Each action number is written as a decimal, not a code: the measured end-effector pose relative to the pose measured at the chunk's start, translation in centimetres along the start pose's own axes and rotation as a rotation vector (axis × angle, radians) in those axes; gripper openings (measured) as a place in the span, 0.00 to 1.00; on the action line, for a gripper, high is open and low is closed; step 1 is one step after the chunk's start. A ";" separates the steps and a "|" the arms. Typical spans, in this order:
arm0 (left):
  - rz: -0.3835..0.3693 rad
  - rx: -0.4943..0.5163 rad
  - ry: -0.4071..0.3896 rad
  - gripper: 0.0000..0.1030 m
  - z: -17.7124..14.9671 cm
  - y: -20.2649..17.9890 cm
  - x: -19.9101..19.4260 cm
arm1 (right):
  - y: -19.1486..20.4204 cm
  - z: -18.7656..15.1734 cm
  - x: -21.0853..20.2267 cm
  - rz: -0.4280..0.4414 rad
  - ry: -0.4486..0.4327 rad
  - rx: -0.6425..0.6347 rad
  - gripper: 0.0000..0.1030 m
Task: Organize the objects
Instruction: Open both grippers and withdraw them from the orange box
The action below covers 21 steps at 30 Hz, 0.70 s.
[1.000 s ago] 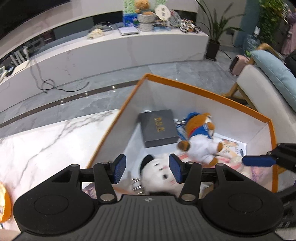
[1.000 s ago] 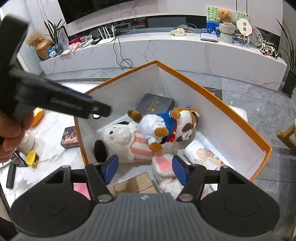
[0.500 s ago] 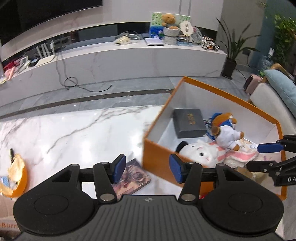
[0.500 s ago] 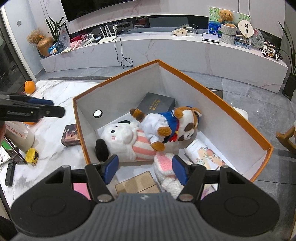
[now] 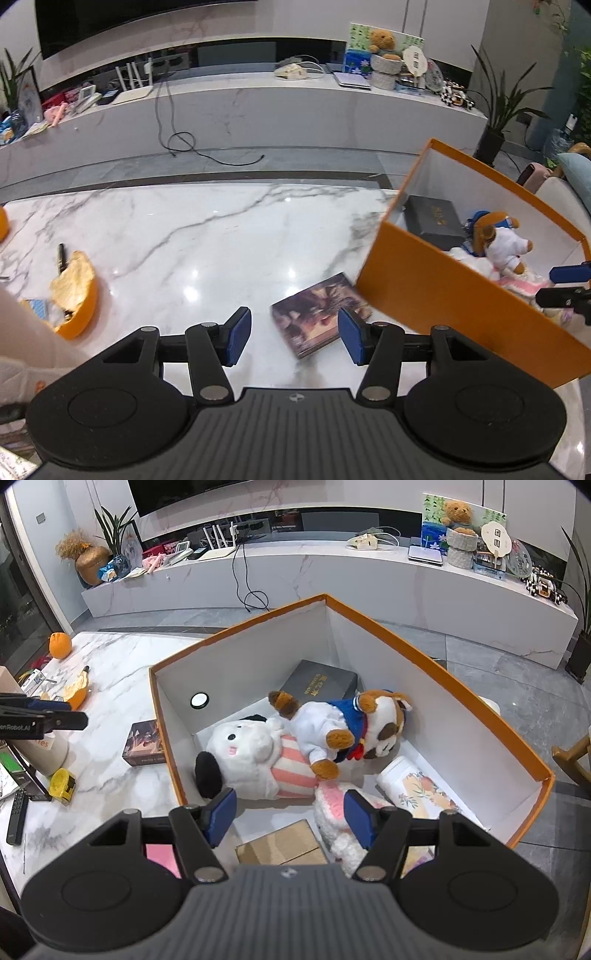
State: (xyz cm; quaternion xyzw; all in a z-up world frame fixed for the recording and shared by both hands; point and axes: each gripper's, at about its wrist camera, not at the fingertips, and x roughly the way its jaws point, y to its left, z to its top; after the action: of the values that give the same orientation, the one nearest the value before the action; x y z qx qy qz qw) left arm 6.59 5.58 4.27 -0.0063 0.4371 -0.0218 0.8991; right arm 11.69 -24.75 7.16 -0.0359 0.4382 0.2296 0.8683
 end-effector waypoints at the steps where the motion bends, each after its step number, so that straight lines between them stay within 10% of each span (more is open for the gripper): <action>1: 0.006 0.001 -0.002 0.60 -0.2 0.3 -0.2 | 0.1 0.0 0.0 -0.003 -0.006 0.000 0.64; 21: 0.035 0.062 -0.002 0.69 -4.0 1.0 0.2 | 3.8 -0.2 -3.2 0.123 -0.146 -0.058 0.64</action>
State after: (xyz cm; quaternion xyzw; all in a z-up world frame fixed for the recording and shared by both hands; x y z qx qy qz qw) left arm 3.61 6.60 1.58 0.0293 0.4351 -0.0197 0.8997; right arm 8.31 -22.61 10.05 -0.0173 0.3684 0.2969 0.8808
